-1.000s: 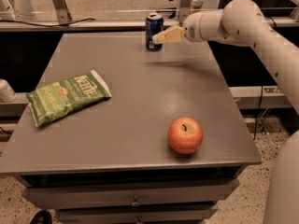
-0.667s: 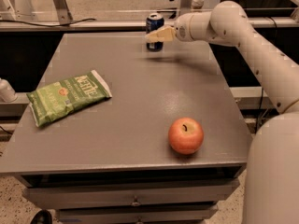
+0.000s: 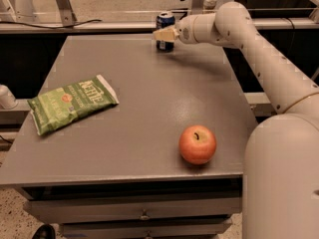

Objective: Move pepsi can near green jalapeno chip bag

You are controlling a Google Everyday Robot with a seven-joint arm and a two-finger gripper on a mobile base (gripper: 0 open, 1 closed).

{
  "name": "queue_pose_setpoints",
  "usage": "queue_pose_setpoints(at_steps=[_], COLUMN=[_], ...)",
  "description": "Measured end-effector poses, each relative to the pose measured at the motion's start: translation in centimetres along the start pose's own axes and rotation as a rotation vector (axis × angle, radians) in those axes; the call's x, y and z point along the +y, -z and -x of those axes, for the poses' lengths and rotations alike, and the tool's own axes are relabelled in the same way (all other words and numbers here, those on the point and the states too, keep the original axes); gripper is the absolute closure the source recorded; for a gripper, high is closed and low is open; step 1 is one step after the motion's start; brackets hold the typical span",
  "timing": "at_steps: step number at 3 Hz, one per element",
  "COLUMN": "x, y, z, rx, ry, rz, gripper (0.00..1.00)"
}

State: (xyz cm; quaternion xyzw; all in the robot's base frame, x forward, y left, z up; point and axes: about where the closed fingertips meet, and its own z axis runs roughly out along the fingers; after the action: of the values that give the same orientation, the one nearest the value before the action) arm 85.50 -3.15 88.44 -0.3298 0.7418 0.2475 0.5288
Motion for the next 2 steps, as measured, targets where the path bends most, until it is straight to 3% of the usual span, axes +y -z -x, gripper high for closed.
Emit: queue_pose_setpoints(at_steps=[2], x=[1.8], y=[1.4], z=[0.9], rx=[-0.036], ry=[-0.003], rz=[0.044], gripper=[0.92])
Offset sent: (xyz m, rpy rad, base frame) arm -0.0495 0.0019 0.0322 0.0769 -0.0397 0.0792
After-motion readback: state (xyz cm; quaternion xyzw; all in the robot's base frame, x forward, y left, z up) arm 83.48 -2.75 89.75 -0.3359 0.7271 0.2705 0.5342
